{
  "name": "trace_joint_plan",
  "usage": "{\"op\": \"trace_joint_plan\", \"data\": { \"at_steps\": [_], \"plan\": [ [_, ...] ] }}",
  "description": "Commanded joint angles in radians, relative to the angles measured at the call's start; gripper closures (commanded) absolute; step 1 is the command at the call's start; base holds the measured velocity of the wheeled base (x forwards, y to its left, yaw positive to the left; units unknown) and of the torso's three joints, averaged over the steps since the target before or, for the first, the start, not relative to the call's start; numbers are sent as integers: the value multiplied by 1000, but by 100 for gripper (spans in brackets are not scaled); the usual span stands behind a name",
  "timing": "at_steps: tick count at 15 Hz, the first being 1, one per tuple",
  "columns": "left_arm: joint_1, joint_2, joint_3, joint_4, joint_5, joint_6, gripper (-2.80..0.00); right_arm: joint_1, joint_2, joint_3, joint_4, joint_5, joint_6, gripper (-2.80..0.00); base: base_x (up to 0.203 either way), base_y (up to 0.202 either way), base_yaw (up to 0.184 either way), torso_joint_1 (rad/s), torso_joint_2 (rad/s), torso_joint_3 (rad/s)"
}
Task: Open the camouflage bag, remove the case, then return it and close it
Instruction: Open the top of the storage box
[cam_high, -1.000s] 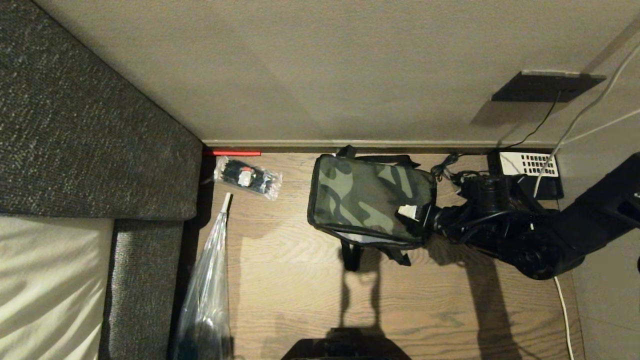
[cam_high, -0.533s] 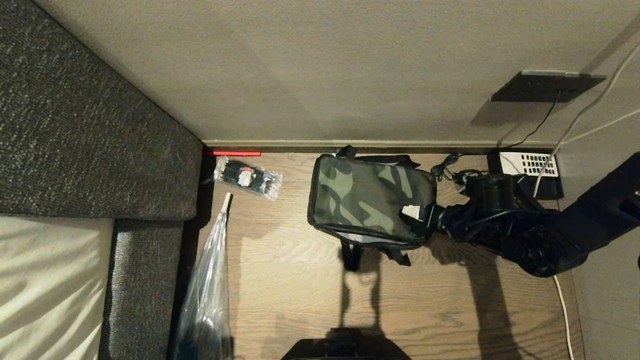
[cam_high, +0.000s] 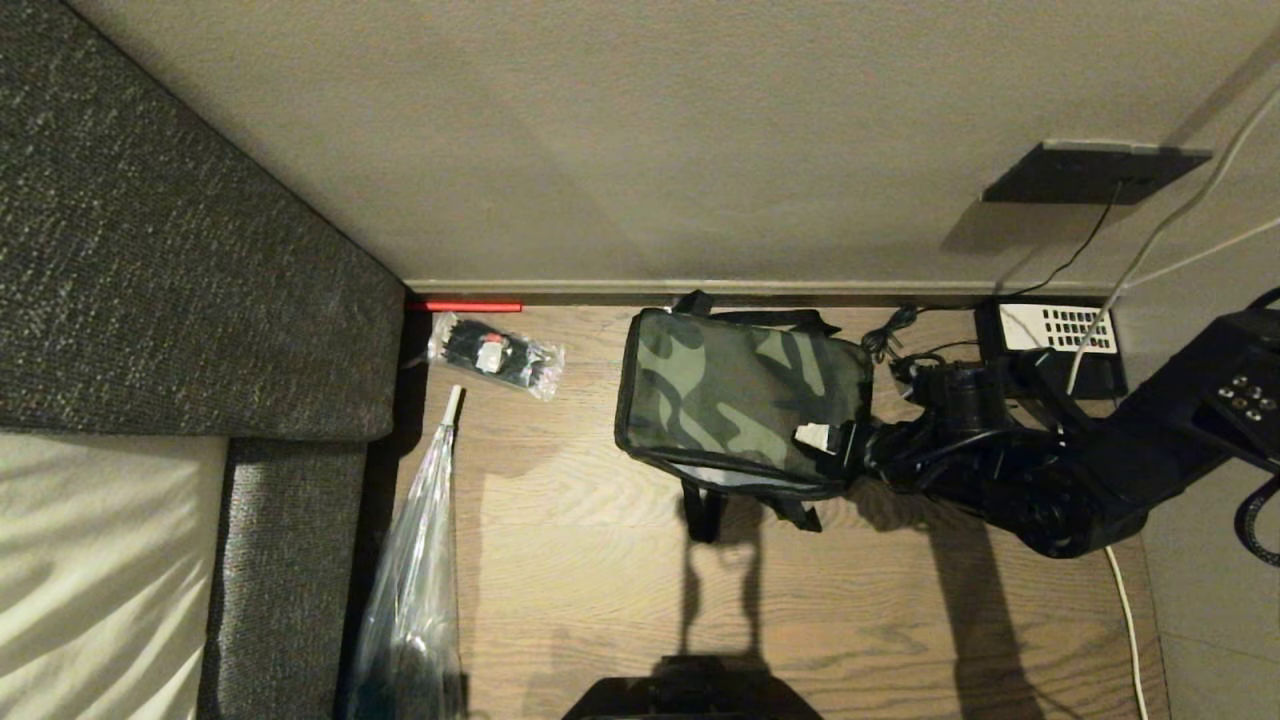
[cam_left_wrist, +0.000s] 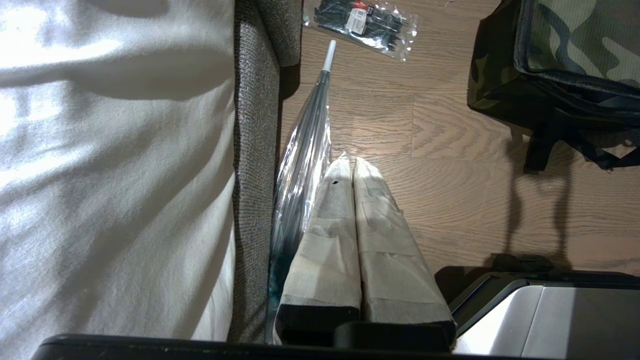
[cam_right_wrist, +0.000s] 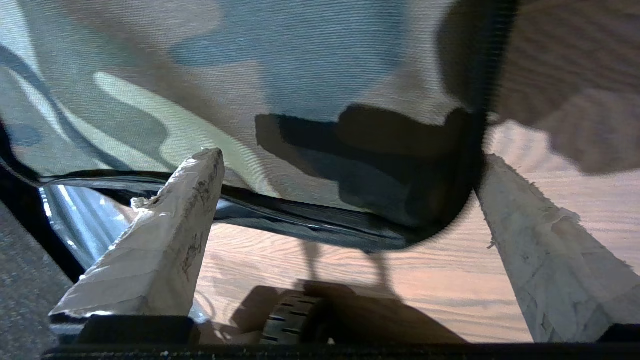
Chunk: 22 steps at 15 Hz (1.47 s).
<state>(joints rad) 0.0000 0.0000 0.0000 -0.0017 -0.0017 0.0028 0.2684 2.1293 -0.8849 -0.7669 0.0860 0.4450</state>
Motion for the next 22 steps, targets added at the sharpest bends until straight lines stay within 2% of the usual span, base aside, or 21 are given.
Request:
{"op": "trace_joint_plan", "data": {
  "at_steps": [1,3,7,13,18,22],
  "plan": [
    [0,0,0,0,0,0,0,13,30,-24,-7,1,23,-280,0,0,0,0,0,0],
    [0,0,0,0,0,0,0,18,32,-71,-12,2,126,-280,0,0,0,0,0,0],
    [0,0,0,0,0,0,0,23,27,-82,-11,29,208,-280,0,0,0,0,0,0],
    [0,0,0,0,0,0,0,21,-51,-94,3,41,441,-280,0,0,0,0,0,0],
    [0,0,0,0,0,0,0,15,-125,-128,25,51,524,-280,0,0,0,0,0,0],
    [0,0,0,0,0,0,0,-15,-134,-198,57,40,532,-280,0,0,0,0,0,0]
  ]
}}
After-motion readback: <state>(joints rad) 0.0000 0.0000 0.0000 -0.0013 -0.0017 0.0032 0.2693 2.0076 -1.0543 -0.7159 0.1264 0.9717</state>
